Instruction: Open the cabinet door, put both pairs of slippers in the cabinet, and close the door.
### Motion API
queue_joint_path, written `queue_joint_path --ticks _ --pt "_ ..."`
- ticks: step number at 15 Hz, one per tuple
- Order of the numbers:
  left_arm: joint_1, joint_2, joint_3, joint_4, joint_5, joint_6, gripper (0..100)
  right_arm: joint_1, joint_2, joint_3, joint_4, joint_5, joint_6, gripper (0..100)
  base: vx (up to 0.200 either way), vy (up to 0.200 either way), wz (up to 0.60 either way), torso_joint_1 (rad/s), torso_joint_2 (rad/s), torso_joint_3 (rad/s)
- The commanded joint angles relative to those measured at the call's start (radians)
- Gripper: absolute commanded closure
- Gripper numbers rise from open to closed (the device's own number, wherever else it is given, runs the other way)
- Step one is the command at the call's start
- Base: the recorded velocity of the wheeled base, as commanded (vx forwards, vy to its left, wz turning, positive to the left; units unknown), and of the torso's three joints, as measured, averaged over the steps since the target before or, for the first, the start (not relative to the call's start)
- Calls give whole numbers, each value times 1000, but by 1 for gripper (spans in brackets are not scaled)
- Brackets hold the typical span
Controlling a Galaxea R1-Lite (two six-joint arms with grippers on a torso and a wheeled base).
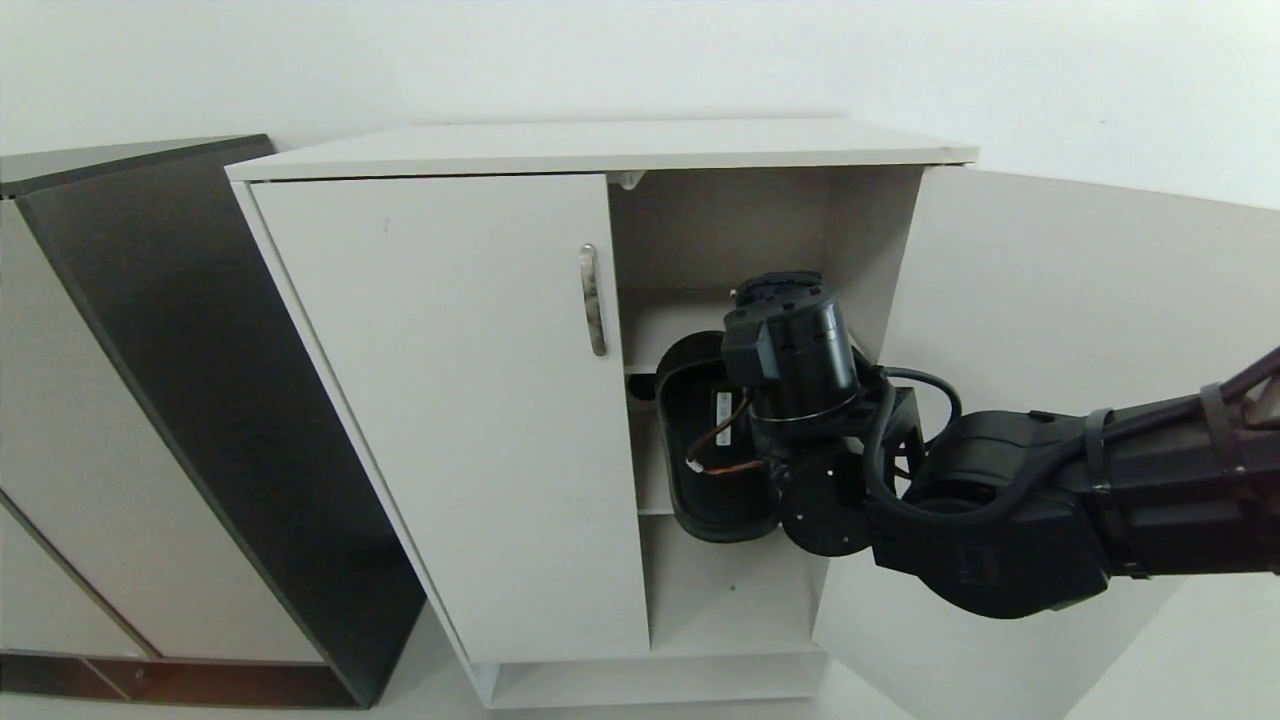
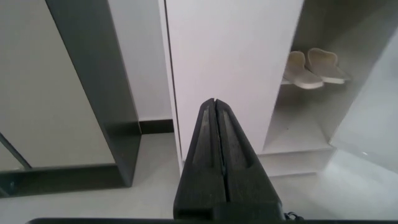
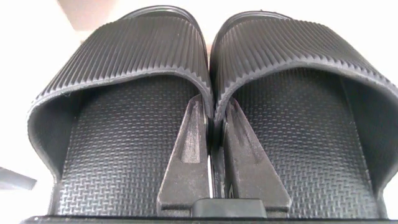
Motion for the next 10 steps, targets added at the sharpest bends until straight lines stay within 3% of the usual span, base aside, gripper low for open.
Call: queue_joint_path --ticks 1,8,10 --pt "-1 1 0 0 1 0 100 -4 0 0 -2 0 0 100 200 0 0 2 7 -2" --pt "1 1 0 -2 1 0 100 -18 17 1 -2 36 4 100 200 0 0 3 1 0" --pt "-1 1 0 -2 1 0 100 -44 29 9 -19 61 0 100 0 0 0 0 0 0"
